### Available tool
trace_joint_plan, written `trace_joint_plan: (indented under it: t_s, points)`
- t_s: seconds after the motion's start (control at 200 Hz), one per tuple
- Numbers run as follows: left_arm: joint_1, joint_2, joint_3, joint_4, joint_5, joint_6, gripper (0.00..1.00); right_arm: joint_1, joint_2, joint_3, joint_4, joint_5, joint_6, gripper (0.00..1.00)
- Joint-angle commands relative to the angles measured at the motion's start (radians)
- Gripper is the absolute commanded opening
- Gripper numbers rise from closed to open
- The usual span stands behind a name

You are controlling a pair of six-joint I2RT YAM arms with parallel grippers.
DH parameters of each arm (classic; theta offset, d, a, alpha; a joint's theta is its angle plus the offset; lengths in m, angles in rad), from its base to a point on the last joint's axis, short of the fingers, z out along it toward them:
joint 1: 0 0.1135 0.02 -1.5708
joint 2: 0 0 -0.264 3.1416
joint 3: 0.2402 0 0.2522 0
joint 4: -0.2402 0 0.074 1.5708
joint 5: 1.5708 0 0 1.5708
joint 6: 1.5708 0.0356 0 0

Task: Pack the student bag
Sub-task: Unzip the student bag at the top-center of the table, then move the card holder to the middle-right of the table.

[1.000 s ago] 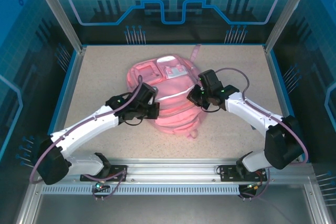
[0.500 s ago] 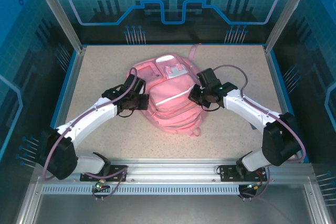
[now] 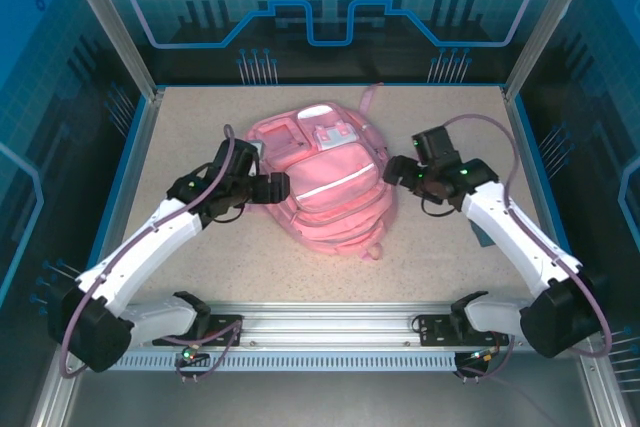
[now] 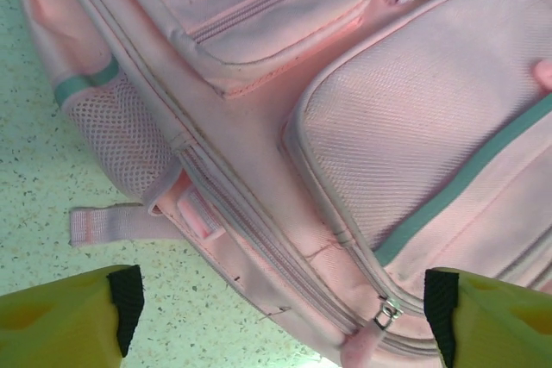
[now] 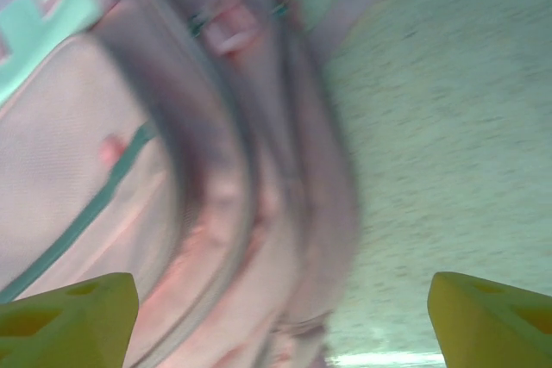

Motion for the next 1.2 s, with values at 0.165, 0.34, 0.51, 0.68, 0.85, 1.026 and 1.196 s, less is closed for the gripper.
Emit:
trace_joint_plan:
  t_s: [0.165,0.34,0.51,0.68,0.85,1.026,1.196]
  points:
    - [0.008,-0.038,0.019,-0.027,-0.028,-0.009,0.99,-0.335,0.013,-0.117,-0.070,-0.011,-0.158,0.91]
    - [0.009,-0.040,0.016,-0.015,-0.024,-0.027,0.99,-0.531,0.104,-0.143,0.004,-0.100,-0.201,0.92]
    - [0.008,-0.037,0.014,-0.019,-0.016,-0.038,0.99,-0.648,0.233,-0.115,0.043,-0.126,-0.237,0.93]
    - [0.008,-0.036,0.011,-0.019,-0.001,-0.046,0.99,-0.728,0.338,-0.089,0.051,-0.144,-0.290,0.93]
    - [0.010,-0.032,0.010,-0.018,0.007,-0.055,0.99,-0.774,0.400,-0.098,0.070,-0.218,-0.287,0.93]
    - [0.010,-0.028,0.009,-0.013,0.017,-0.062,0.99,-0.745,0.413,-0.139,0.093,-0.367,-0.250,0.93]
    - [0.008,-0.015,0.013,0.003,0.035,-0.081,0.99,-0.578,0.334,-0.218,0.151,-0.487,-0.116,0.91]
